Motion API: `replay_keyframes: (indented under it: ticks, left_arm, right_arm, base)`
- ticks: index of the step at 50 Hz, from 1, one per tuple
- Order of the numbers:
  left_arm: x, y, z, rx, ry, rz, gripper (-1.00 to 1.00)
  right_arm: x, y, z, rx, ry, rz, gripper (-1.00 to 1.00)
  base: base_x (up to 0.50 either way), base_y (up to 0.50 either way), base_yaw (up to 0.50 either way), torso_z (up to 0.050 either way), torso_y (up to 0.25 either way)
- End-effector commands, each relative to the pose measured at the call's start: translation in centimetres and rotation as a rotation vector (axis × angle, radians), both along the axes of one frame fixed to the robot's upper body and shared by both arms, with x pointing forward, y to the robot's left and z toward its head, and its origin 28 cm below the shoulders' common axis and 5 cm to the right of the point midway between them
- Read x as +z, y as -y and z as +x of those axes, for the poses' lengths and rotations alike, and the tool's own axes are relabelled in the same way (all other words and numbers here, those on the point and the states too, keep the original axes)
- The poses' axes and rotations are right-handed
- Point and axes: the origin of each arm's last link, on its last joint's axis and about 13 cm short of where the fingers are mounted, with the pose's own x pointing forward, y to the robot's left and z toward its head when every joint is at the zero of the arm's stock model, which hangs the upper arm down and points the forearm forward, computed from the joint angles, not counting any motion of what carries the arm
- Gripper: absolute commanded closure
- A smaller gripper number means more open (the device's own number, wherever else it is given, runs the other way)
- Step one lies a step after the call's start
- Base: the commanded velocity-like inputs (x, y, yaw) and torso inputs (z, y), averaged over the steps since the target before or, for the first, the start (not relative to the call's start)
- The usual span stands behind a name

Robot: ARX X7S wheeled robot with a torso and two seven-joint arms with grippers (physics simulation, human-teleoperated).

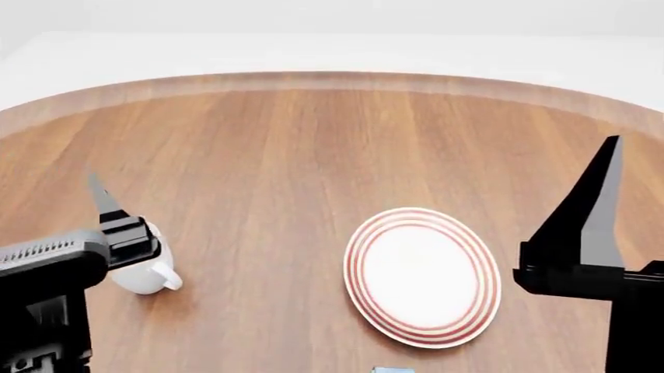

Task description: Pick up the white mug and put it on the plate, and put the chocolate pudding to the right of the plate.

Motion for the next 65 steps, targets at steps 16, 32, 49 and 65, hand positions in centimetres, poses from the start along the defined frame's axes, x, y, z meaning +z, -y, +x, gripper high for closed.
replay_keyframes:
  ticks: [16,32,49,65]
  left_arm:
    - [3.4,5.8,3.7,-0.024,-0.253,-0.049,-1.00]
    - [4.5,7.3,8.2,0.073,-0.350,-0.262,-1.00]
    - [4.3,7.3,12.5,0.241,-0.399,-0.399,-1.00]
    - [3.3,7.9,14.1,0.379,-0.454,-0.504,-1.00]
  right_arm:
    - [-0.2,0.0,0.0,-0.003,0.000,-0.016,-1.00]
    - [-0.2,-0.2,-0.2,0.009,0.002,-0.016,-1.00]
    - [0.1,-0.3,-0.2,0.022,0.004,-0.011,-1.00]
    - [0.0,-0.3,-0.2,0.026,0.001,-0.001,-1.00]
  base:
    - [0.00,0.00,0.00,0.000,0.000]
    - [0.00,0.00,0.00,0.000,0.000]
    - [0.00,0.00,0.00,0.000,0.000]
    - [0.00,0.00,0.00,0.000,0.000]
